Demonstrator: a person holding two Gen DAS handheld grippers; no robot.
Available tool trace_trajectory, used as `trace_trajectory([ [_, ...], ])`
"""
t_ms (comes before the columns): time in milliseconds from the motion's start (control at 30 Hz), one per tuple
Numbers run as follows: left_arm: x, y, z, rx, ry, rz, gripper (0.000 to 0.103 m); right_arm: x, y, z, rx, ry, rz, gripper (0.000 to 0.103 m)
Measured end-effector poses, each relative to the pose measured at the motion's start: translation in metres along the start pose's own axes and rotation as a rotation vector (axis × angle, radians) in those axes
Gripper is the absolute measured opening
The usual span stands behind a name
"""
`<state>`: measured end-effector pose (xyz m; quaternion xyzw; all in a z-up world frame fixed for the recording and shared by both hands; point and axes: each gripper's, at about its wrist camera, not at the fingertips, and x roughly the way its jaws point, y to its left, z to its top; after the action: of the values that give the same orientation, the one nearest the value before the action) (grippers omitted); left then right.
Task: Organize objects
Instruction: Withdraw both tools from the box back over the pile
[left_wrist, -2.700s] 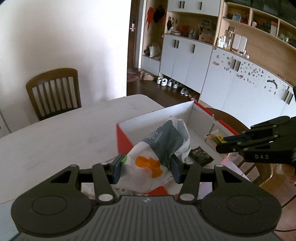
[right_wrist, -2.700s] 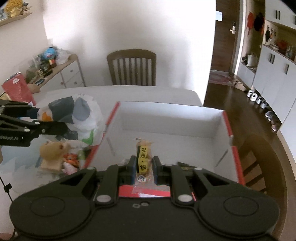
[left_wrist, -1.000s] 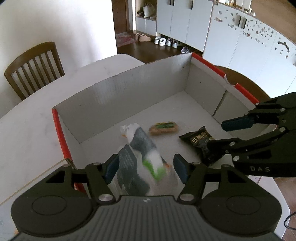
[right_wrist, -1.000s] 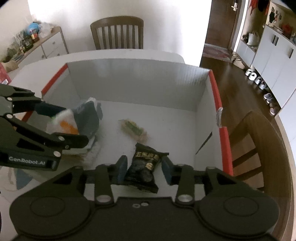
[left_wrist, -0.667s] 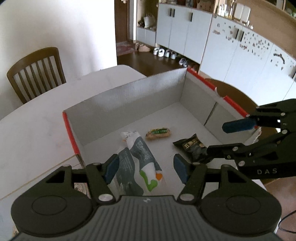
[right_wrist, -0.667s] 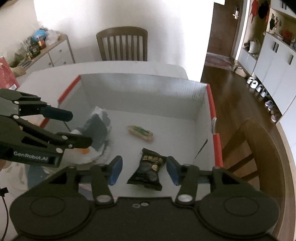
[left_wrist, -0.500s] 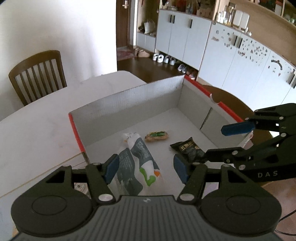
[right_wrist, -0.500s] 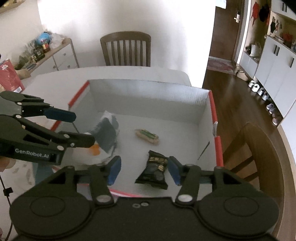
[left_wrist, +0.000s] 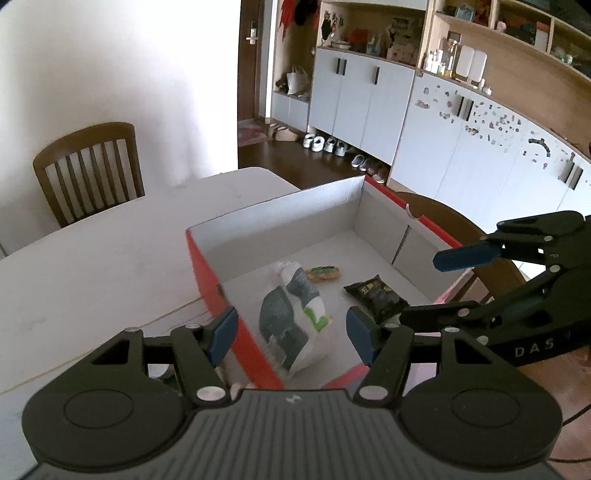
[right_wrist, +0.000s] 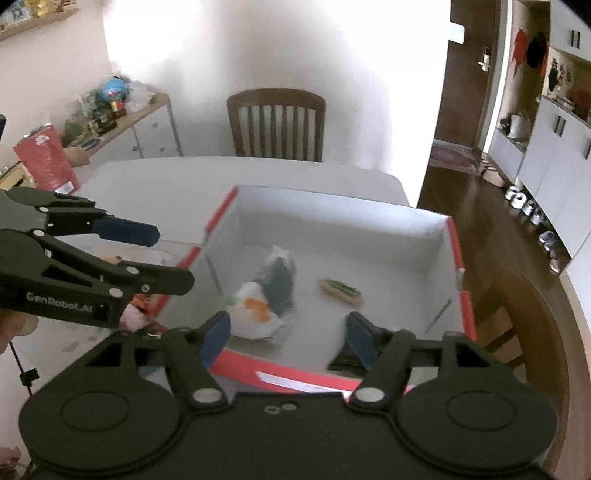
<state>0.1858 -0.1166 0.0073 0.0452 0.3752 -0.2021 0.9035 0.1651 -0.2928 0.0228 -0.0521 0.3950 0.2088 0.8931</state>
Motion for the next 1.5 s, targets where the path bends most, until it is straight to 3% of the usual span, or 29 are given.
trace_trajectory([
  [100,-0.012,0.012,-0.006,-0.002,-0.012,-0.006,0.073,-0.002,0.014,0.001,0.0,-0.008,0.02,0.072],
  [400,-0.038,0.046,-0.027,-0.002,-0.031,0.003,0.073,-0.002,0.056,0.001,-0.006,-0.023,0.024,0.078],
  [500,-0.044,0.062,-0.035,-0.012,-0.031,0.007,0.079,0.0,0.067,0.0,-0.002,-0.024,0.026,0.081],
  [833,-0.053,0.111,-0.062,-0.032,-0.021,0.03,0.081,0.018,0.108,-0.011,0.024,0.011,0.02,0.085],
  [1067,-0.051,0.139,-0.081,-0.018,-0.009,0.032,0.083,0.034,0.135,-0.021,0.038,0.051,0.003,0.085],
  [1233,-0.047,0.15,-0.089,0.003,-0.009,0.032,0.1,0.045,0.154,-0.023,0.024,0.071,0.003,0.085],
  [1500,-0.033,0.167,-0.105,0.02,-0.003,0.029,0.101,0.074,0.175,-0.024,-0.02,0.101,-0.003,0.085],
])
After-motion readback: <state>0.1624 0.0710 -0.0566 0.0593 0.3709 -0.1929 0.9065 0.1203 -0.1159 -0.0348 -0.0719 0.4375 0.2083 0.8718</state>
